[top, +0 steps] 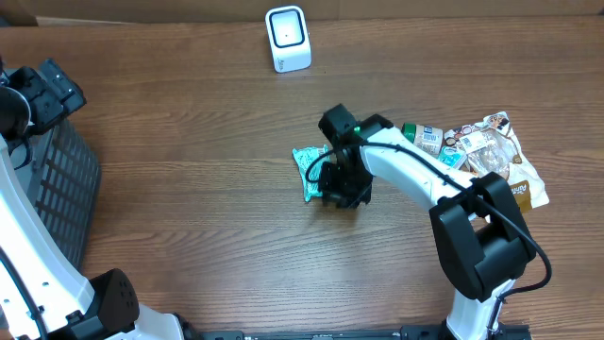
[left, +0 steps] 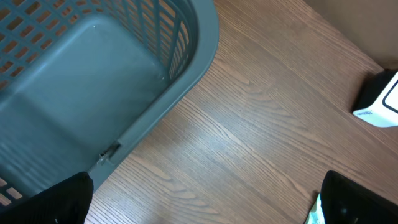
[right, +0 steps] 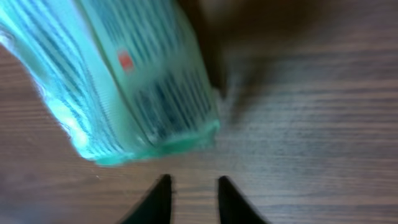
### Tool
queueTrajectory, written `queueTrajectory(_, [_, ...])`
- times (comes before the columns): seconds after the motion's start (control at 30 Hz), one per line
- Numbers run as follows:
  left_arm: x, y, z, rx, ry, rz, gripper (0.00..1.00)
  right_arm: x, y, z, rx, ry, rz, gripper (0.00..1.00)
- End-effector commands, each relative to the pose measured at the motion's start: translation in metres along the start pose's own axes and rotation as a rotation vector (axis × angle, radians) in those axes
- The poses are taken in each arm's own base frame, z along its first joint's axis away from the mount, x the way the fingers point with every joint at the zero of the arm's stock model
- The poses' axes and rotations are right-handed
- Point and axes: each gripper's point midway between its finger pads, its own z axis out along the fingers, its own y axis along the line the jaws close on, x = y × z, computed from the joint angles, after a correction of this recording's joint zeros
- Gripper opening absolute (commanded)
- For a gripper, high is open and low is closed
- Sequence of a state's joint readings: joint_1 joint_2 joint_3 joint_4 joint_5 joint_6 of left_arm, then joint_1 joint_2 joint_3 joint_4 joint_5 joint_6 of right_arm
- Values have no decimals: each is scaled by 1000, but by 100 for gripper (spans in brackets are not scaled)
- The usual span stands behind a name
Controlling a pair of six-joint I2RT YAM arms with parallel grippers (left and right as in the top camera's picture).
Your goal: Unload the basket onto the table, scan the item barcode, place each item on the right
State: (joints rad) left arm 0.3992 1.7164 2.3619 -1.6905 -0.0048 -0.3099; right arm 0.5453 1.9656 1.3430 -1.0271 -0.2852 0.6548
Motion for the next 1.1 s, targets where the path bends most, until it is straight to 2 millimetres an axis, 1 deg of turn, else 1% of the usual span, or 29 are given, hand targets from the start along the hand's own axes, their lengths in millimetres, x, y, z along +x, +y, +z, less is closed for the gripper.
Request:
queueTrajectory(0.0, [-1,-1,-6,4,-22,23,100,8,5,4,-23,-1,-30,11])
queueTrajectory(0.07, [-1,-1,-6,4,-22,23,100,-8,-7,11,36,-97,-23,10])
queueTrajectory(0.1, [-1,-1,-6,4,-22,23,100,-22,-14,14,71,-170,-12,6])
queueTrajectory(0.13, [-1,-1,-6,4,-22,23,100,-29,-15,15,76,-207,-16,4])
queueTrajectory(0.2, [-1,-1,-6,4,-22,23,100,-40,-15,13,78,-259,-21,4])
queueTrajectory(0.33, [-1,-1,-6,4,-22,23,100,-73,-17,1,88,-396,-34,4])
queueTrajectory(0.37, [-1,-1,-6,4,-22,23,100,-87,-12,-5,53,-437,-61,4])
queueTrajectory(0.47, [-1,-1,-6,4,-22,23,100,-106,5,-15,-49,-485,-145,4])
queueTrajectory(0.57, [-1,-1,-6,4,-22,23,100,-117,22,-24,-158,-507,-208,4])
queueTrajectory(0.67, [-1,-2,-6,4,-22,23,100,-122,34,-33,-264,-506,-237,4])
queueTrajectory(0.73, [-1,-1,-6,4,-22,23,100,-124,33,-38,-320,-483,-236,11])
queueTrajectory(0.8, [-1,-1,-6,4,-22,23,100,-123,29,-42,-366,-443,-221,33])
queueTrajectory(0.87, [-1,-1,-6,4,-22,23,100,-121,24,-45,-416,-400,-202,49])
queueTrajectory(0.9, [-1,-1,-6,4,-22,23,100,-120,21,-47,-435,-382,-192,55])
queueTrajectory(1.0, [-1,-1,-6,4,-22,23,100,-117,16,-51,-490,-335,-184,63])
queueTrajectory(1.07, [-1,-1,-6,4,-22,23,100,-111,22,-52,-539,-311,-242,64])
